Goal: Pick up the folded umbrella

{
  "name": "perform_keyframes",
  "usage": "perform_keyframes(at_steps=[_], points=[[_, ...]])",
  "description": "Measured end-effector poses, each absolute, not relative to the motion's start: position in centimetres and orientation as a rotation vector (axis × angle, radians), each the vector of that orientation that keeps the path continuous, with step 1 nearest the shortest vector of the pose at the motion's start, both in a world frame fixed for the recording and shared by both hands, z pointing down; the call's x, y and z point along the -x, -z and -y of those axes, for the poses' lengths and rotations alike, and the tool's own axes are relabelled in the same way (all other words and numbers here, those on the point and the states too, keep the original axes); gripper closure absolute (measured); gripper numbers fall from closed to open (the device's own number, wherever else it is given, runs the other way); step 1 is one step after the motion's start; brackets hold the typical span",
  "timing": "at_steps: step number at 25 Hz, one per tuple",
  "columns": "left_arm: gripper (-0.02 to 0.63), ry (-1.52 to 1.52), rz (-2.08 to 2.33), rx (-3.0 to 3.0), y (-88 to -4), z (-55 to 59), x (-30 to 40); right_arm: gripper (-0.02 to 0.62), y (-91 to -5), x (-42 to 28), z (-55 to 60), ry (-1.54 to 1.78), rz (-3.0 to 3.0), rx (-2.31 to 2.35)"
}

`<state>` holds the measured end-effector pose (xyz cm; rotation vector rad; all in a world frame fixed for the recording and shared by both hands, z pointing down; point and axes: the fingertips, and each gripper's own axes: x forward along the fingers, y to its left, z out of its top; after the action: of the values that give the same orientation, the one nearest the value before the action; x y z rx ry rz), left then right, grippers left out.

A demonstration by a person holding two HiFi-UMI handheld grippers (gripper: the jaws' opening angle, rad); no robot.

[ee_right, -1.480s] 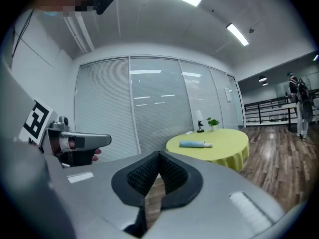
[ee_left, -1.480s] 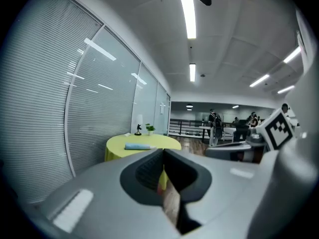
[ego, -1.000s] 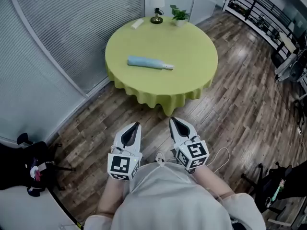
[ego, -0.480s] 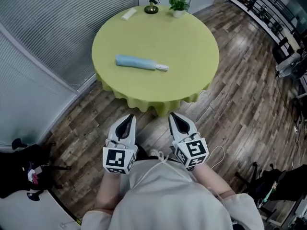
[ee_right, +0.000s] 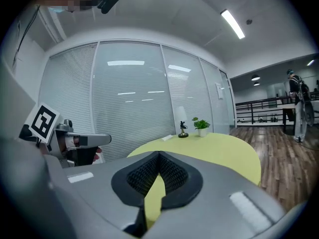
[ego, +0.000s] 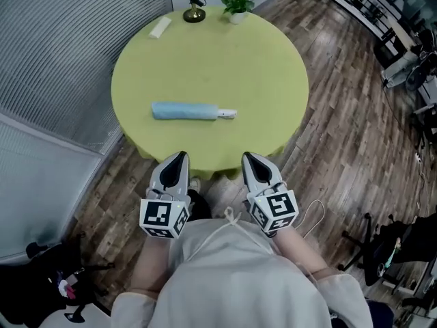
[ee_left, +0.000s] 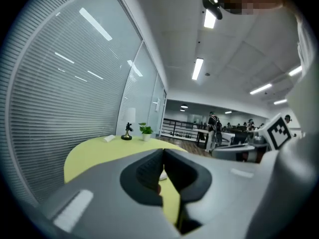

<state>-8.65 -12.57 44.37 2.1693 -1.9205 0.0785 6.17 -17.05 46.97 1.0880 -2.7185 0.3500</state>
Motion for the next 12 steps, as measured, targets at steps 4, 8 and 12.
perform_keyframes(at_steps=[4,8,12], points=[[0.6,-0.108,1.842,-2.236,-44.6,17.3,12.5,0.597,-46.5,-2.4,20.5,-0.37,2.711,-1.166],[0.6,-0.177,1.741,-2.298,-46.8,21.5,16.0,0.597,-47.0,1.7,23.9,-0.344,2.678,-1.231],[0.6,-0.257,1.657,-2.352,-48.9,24.6,18.8,0.597,-48.0,4.5,26.3,-0.345,2.643,-1.284]])
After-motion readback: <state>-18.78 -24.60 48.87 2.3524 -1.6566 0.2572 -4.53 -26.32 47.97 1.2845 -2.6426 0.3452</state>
